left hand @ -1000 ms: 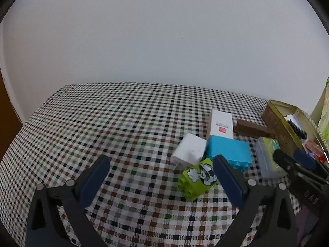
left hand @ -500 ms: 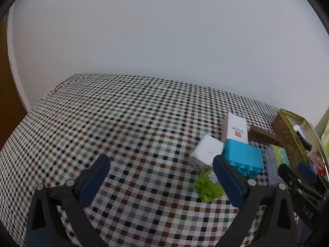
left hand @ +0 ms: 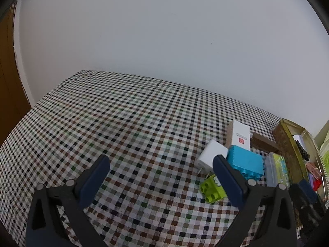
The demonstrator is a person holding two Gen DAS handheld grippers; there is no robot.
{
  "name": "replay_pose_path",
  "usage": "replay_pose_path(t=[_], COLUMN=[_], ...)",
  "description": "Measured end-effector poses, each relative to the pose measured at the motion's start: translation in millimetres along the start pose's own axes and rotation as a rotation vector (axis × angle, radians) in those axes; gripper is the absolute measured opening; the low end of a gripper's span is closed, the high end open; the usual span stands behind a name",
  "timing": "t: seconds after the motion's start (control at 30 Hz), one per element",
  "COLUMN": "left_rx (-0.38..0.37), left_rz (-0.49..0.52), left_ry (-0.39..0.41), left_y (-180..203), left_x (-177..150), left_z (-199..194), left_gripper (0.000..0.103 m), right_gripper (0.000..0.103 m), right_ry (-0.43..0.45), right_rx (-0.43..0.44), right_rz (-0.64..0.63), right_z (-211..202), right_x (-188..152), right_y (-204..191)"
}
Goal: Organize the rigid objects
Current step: 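Grasp the green soccer-print brick with the left gripper while the right grasps the floss case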
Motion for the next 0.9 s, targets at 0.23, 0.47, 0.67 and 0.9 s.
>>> replay_pose_path(t=[0.23, 0.47, 0.67, 0.9], left_rx=[0.006, -0.005, -0.053, -0.058], left_rz=[-0.012, 0.007, 0.173, 0.371], left_ry=[-0.006, -0.013, -0.006, 0.019], left_y=[0, 4, 36, 67], left_x=[1, -1, -8, -18], left_z=[-1, 1, 1, 8], left_gripper=[0.101, 0.101, 0.101, 0.101], right_gripper=[0.077, 0.077, 0.066, 0.056], right_ry=[-0.068, -0.183, -0.240, -0.250], right_rx=[-0.087, -0.192, -0.220, -0.008], right_rz=[0.018, 0.031, -0.079, -0.092], right_z=[22, 66, 83, 75], right_x=[3, 14, 10, 1], right_y=[-4, -3, -9, 6])
Point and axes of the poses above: each gripper's, at about its wrist camera, not at the fingertips, and z roughly the way its jaws point, y to its right, x to its top, the point moved 1 cm from there along z, roughly the way its jaws point, and after that the axes turned 5 degrees about z, right-handed, at the moved point
